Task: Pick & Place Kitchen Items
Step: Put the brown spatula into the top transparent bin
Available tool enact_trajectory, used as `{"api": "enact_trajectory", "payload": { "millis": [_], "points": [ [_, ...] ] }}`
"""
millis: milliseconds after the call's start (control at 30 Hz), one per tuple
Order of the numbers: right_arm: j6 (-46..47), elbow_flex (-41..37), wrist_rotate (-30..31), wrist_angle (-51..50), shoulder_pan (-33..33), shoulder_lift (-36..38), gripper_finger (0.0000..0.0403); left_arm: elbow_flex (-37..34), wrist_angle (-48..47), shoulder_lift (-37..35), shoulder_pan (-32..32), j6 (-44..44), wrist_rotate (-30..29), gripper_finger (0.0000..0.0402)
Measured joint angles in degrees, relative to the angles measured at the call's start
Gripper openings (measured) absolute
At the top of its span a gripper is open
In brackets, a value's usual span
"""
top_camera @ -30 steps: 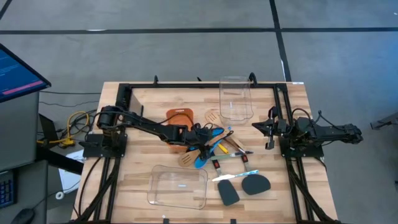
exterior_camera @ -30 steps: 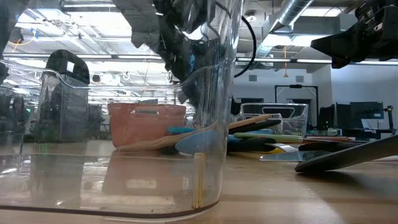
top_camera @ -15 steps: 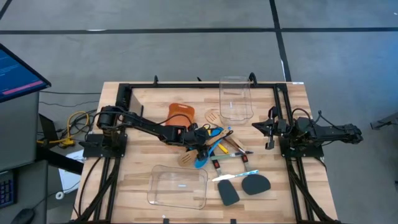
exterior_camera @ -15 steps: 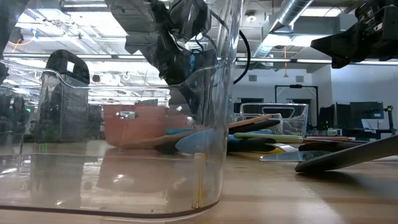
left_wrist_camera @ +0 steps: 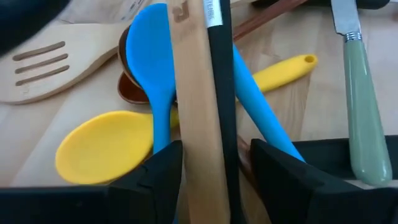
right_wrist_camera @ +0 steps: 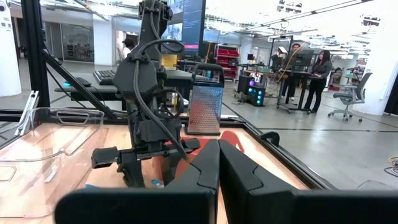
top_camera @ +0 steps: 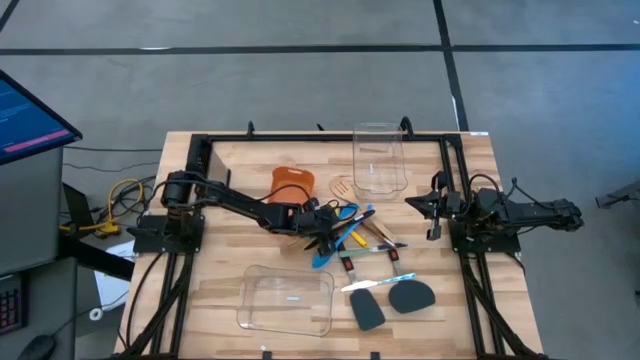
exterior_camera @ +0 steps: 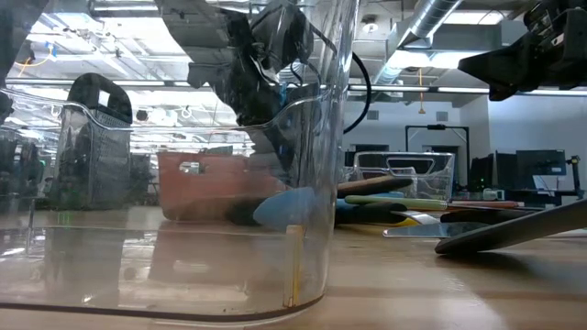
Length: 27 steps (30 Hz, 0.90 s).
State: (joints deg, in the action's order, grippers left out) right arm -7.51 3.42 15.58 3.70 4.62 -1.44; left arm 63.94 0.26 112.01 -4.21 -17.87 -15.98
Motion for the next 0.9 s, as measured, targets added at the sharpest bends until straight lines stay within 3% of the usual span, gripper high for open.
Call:
{"api": "enact_trajectory", "payload": {
  "millis": [300, 700, 900],
  "points": [
    [0.0, 0.0, 0.0, 0.0, 0.0, 0.0, 0.0000, 0.0, 0.2, 0.0, 0.0, 0.0, 0.1, 0.0171],
    [0.0, 0.0, 0.0, 0.0, 0.0, 0.0, 0.0000, 0.0, 0.4, -0.1, 0.0, -0.4, 0.3, 0.0071],
    [0.0, 0.0, 0.0, 0.0, 0.0, 0.0, 0.0000, 0.0, 0.8, -0.2, 0.0, -0.6, 0.3, 0.0061]
  ]
}}
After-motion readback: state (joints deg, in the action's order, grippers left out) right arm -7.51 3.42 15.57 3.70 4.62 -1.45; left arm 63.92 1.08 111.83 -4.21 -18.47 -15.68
